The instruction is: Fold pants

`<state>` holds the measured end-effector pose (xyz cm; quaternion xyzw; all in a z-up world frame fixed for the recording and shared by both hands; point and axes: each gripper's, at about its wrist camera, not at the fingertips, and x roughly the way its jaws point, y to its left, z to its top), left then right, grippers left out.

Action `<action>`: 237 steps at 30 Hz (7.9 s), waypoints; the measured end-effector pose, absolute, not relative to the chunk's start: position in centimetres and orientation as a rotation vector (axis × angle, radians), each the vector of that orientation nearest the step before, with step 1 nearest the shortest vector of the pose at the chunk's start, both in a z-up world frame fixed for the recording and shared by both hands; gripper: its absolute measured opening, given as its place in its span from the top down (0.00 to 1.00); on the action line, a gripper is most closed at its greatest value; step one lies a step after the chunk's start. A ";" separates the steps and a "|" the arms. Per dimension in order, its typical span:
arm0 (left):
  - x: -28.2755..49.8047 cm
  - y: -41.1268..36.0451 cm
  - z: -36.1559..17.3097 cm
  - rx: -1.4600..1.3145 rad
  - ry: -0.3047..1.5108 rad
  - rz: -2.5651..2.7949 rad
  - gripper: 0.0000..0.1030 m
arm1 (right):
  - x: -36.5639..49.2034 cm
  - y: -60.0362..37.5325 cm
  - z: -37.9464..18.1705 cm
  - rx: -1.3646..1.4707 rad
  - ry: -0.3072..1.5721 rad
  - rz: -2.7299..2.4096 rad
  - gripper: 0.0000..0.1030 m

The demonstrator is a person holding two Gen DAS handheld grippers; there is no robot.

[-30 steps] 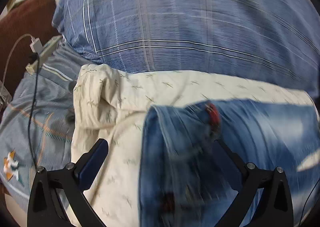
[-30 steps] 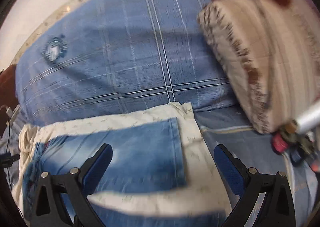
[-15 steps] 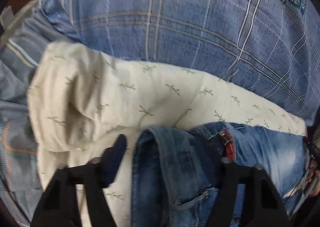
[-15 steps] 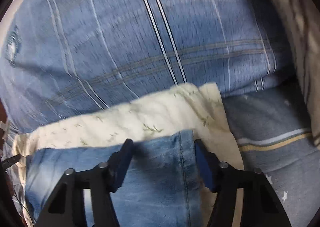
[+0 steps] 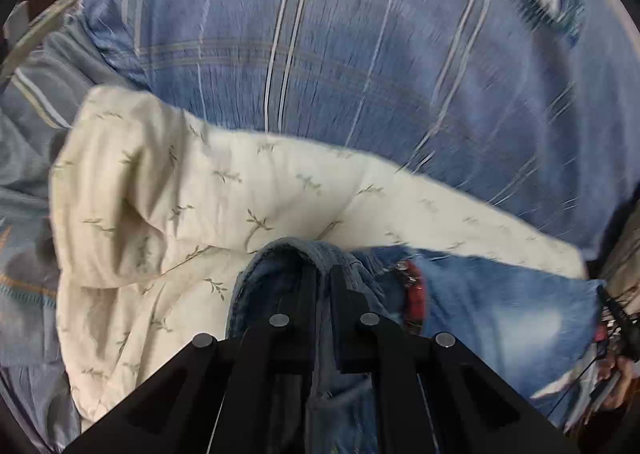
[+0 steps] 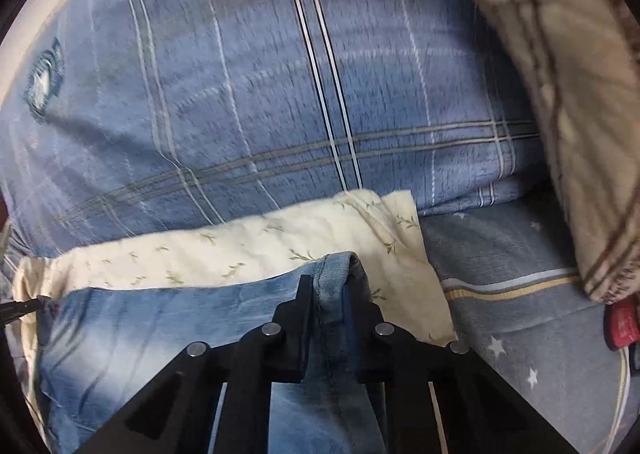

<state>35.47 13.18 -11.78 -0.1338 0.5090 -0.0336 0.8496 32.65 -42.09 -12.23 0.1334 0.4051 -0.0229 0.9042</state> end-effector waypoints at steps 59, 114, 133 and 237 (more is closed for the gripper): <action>14.4 19.4 -6.2 -0.522 0.807 -0.251 0.94 | 8.9 -44.3 -9.3 0.468 0.555 0.000 0.86; 5.3 4.1 -14.1 -0.021 1.009 -0.229 0.31 | 9.2 -45.0 -13.9 0.453 0.794 0.039 0.90; 6.3 2.9 -16.1 0.063 1.001 -0.211 0.27 | 4.3 -53.9 -16.7 0.828 0.579 -0.127 0.85; 9.1 -5.2 -11.6 0.227 0.891 -0.098 0.16 | -2.7 -52.1 -24.7 1.137 0.633 0.073 0.32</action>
